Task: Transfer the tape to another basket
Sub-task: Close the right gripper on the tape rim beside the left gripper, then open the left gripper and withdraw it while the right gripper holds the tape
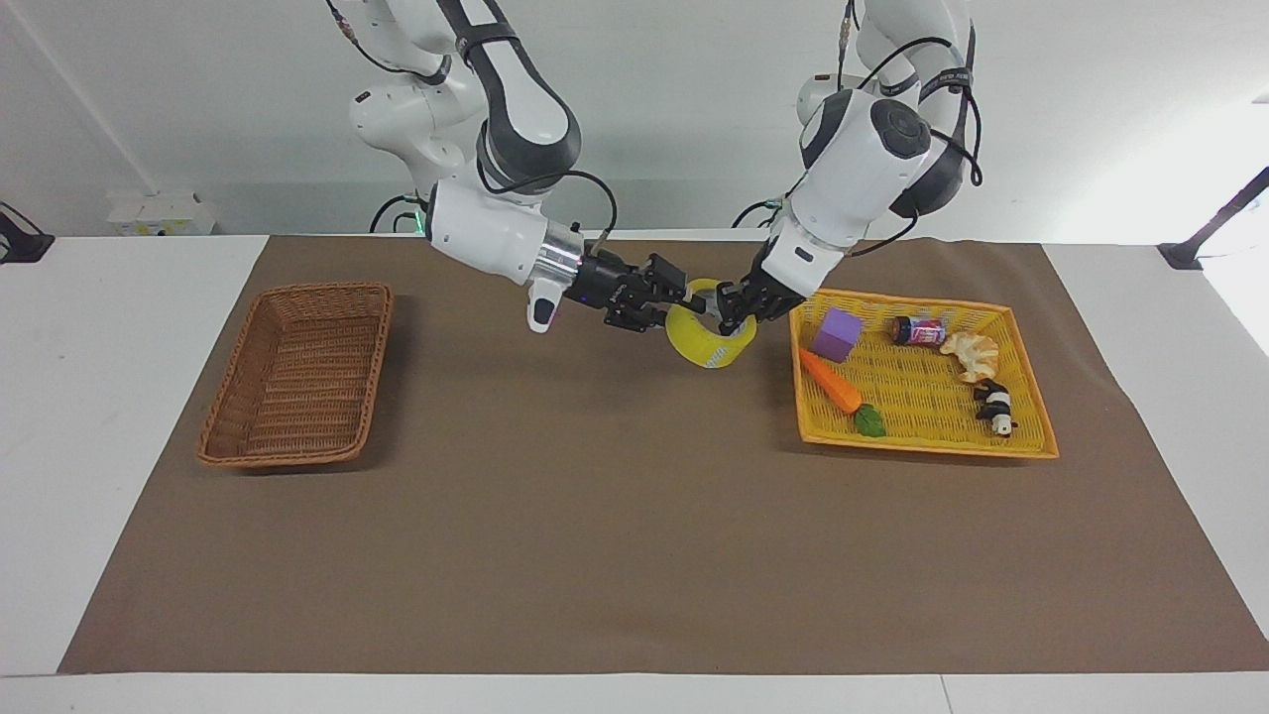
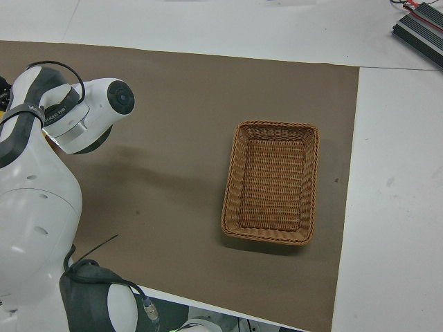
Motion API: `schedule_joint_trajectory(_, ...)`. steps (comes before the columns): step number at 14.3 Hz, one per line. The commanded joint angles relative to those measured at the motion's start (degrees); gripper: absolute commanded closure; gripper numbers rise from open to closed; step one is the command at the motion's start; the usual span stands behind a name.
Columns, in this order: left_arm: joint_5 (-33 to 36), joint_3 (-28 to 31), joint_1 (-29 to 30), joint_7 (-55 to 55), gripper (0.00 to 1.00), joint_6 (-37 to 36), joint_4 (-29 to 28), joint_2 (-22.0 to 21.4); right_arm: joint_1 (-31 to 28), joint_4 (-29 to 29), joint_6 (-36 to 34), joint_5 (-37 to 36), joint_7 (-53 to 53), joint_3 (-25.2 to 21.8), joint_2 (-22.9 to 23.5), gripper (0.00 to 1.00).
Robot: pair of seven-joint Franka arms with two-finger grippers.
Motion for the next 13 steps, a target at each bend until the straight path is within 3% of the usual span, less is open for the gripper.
schedule_joint_trajectory(1,0.4,0.2,0.2,-0.1,0.15,-2.0,-0.2,-1.9,-0.3,0.8,0.8,1.2,1.1,0.3,0.3,1.0)
schedule_joint_trajectory(3,1.4,0.2,2.4,-0.2,0.03,-6.3,2.7,-3.1,-0.3,0.9,0.8,1.1,1.1,0.3,0.3,1.0)
schedule_joint_trajectory(5,1.7,0.3,4.3,-0.2,0.02,-12.8,7.1,-3.5,-0.8,0.9,0.7,1.0,0.9,0.3,0.3,1.0)
schedule_joint_trajectory(8,7.5,0.2,10.0,2.1,0.02,-20.4,10.4,-4.1,-4.6,0.8,-1.1,0.3,-0.5,0.3,0.2,1.0)
schedule_joint_trajectory(10,9.0,0.2,15.1,8.3,0.02,-23.1,10.2,-4.4,-9.1,0.2,-4.0,-0.5,-1.0,0.1,-0.2,1.0)
schedule_joint_trajectory(13,15.7,0.2,21.4,14.2,0.02,-24.4,10.2,-4.7,-20.7,-0.2,-14.8,-10.0,-2.8,0.1,-0.6,1.0)
